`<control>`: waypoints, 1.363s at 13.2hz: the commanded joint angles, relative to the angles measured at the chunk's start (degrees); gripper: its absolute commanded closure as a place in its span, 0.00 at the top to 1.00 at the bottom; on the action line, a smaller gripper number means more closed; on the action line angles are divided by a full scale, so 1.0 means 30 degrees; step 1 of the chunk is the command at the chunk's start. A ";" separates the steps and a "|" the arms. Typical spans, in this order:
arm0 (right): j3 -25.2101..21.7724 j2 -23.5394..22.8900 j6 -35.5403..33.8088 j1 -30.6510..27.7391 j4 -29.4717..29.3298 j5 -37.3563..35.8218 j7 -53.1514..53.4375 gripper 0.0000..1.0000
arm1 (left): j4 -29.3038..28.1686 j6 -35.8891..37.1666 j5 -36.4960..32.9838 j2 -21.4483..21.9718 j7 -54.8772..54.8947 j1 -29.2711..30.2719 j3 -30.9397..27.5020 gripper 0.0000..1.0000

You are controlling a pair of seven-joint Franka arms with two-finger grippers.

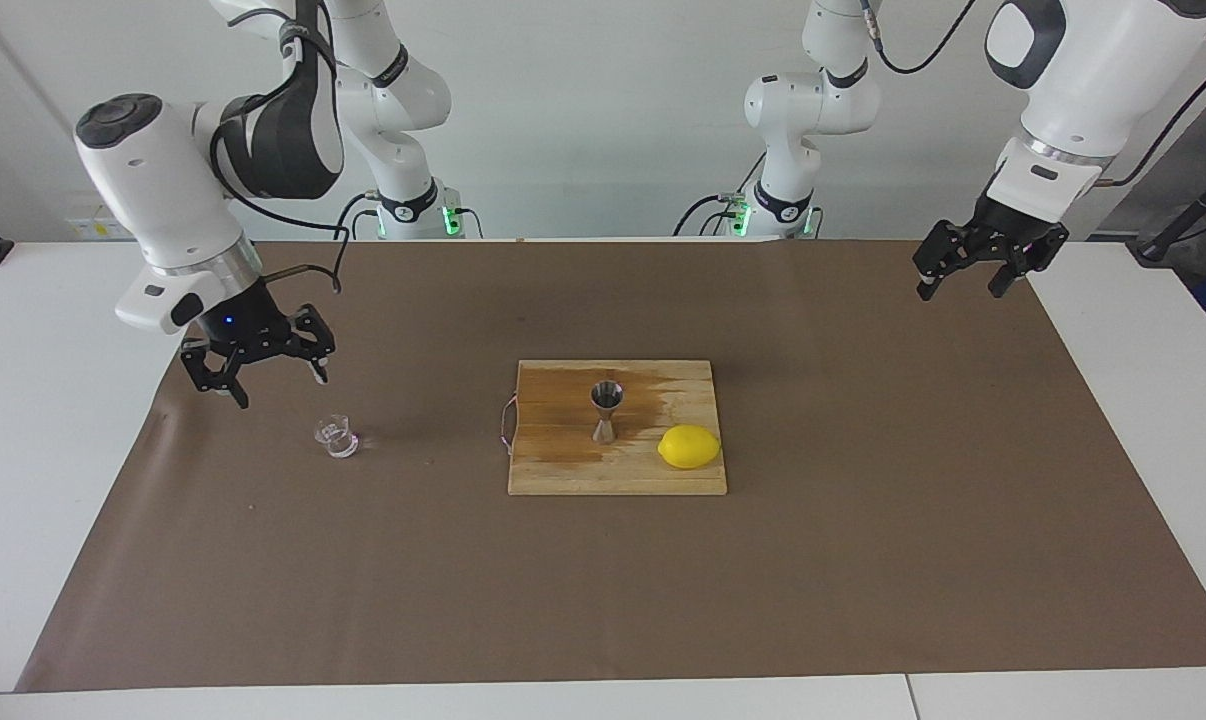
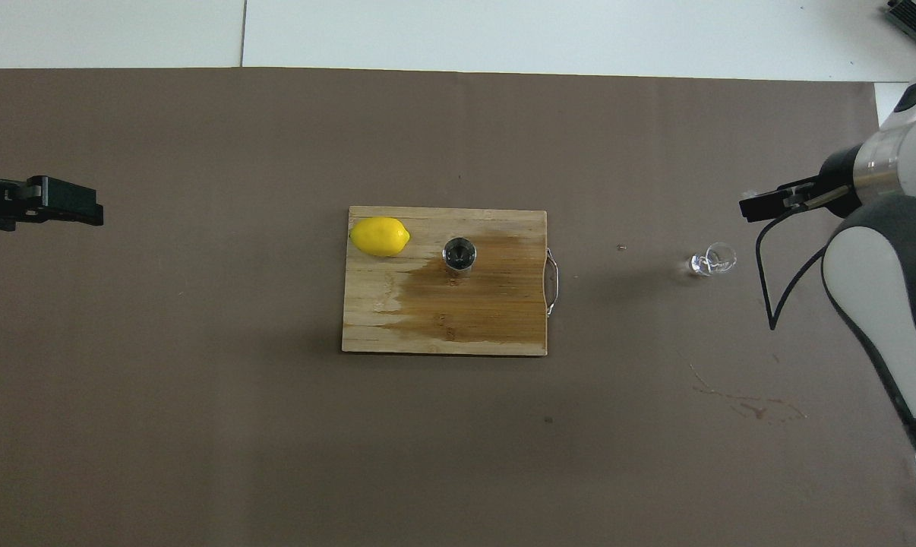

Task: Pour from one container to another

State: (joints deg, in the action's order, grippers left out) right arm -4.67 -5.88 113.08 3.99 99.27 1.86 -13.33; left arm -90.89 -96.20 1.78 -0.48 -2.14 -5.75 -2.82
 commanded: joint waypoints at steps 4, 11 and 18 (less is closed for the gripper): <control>-0.0231 0.0199 -0.6923 -0.0247 -0.4290 -0.0825 0.5351 1.00 | -0.0406 -0.0512 -0.0446 0.0395 0.1387 -0.0193 -0.0174 1.00; -0.0232 0.2487 -0.8543 -0.0603 -0.2916 -0.1991 0.5146 1.00 | -0.0435 -0.0367 -0.0417 0.0425 0.1241 -0.0105 -0.0203 1.00; -0.0027 0.2313 -0.8544 -0.0335 -0.3295 -0.1790 0.5206 1.00 | -0.0465 -0.0161 -0.0417 0.0425 0.1241 -0.0105 -0.0203 1.00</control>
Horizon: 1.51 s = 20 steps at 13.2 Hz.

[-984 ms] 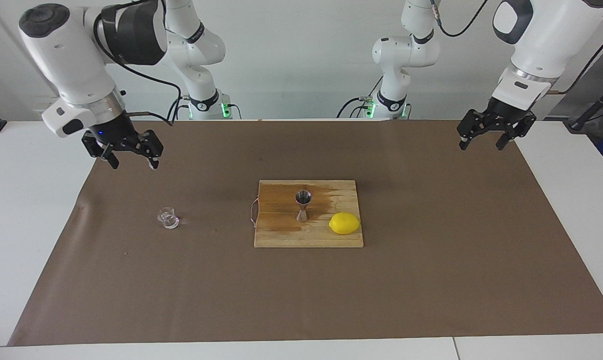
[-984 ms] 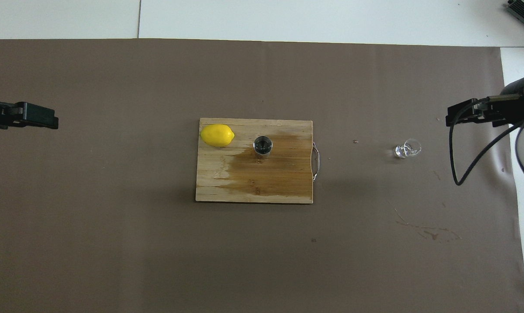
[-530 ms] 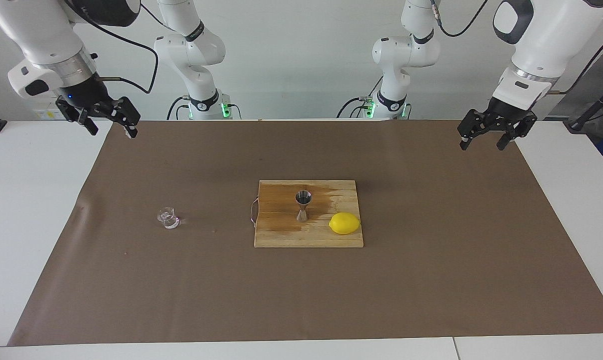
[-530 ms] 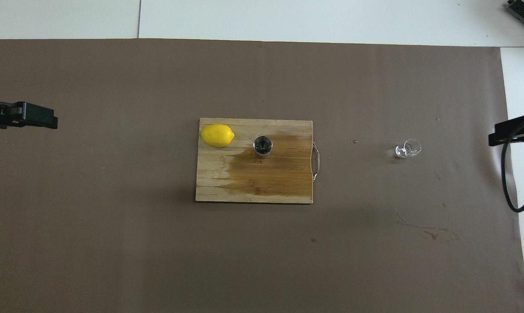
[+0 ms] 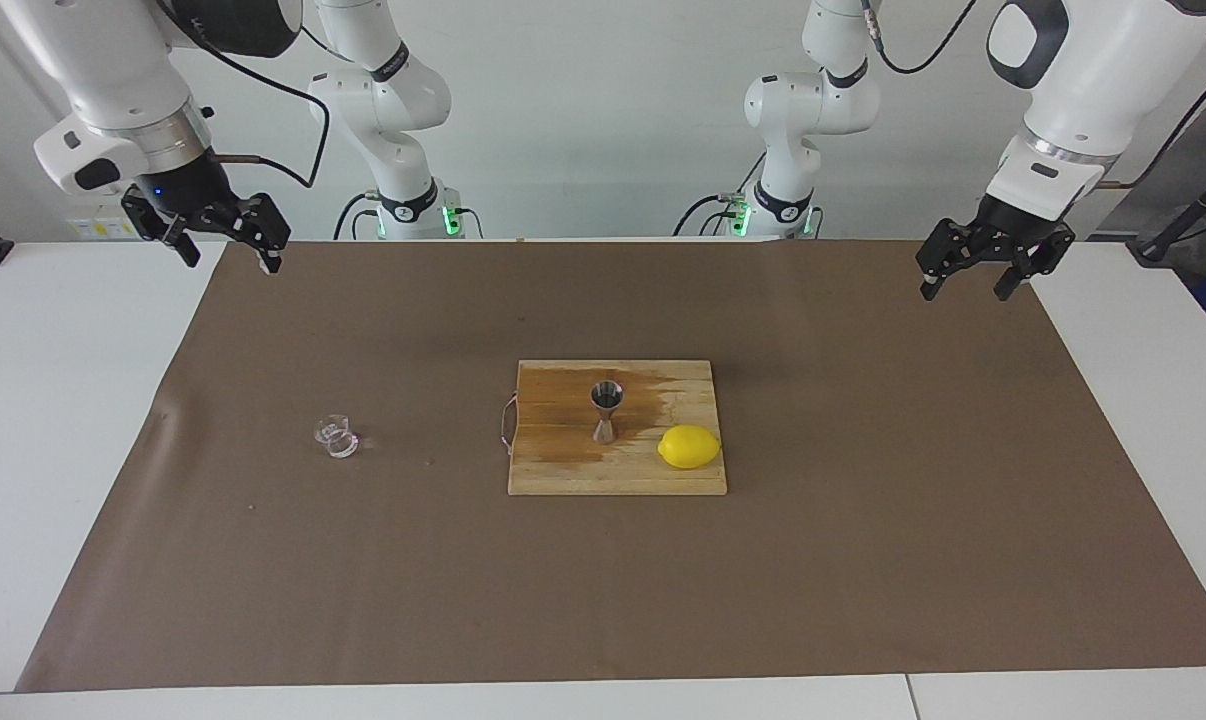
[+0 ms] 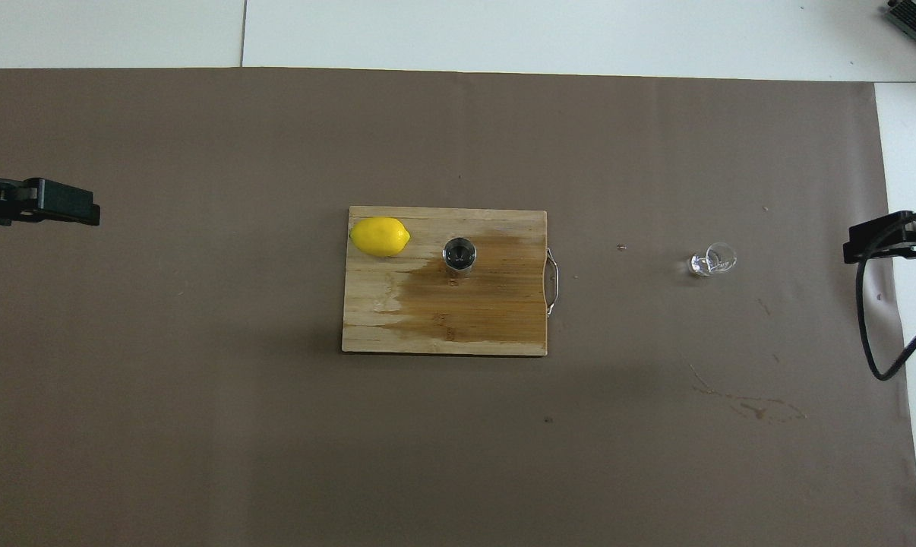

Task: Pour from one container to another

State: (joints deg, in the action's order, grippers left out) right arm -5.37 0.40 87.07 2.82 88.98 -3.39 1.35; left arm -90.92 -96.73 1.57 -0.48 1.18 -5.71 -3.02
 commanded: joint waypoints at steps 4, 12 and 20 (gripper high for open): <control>0.0237 0.0249 0.0126 0.0086 0.0134 0.0575 0.0607 1.00 | -0.0456 -0.0013 -0.0348 0.0425 0.0135 -0.0118 -0.0134 1.00; 0.0267 0.0131 0.0214 0.0028 -0.0218 0.0220 -0.0127 1.00 | -0.0456 -0.0013 -0.0348 0.0425 0.0134 -0.0119 -0.0134 1.00; 0.0267 0.0131 0.0185 0.0115 -0.0189 0.0341 -0.0185 1.00 | -0.0456 -0.0130 -0.0348 0.0425 0.0135 -0.0118 -0.0134 1.00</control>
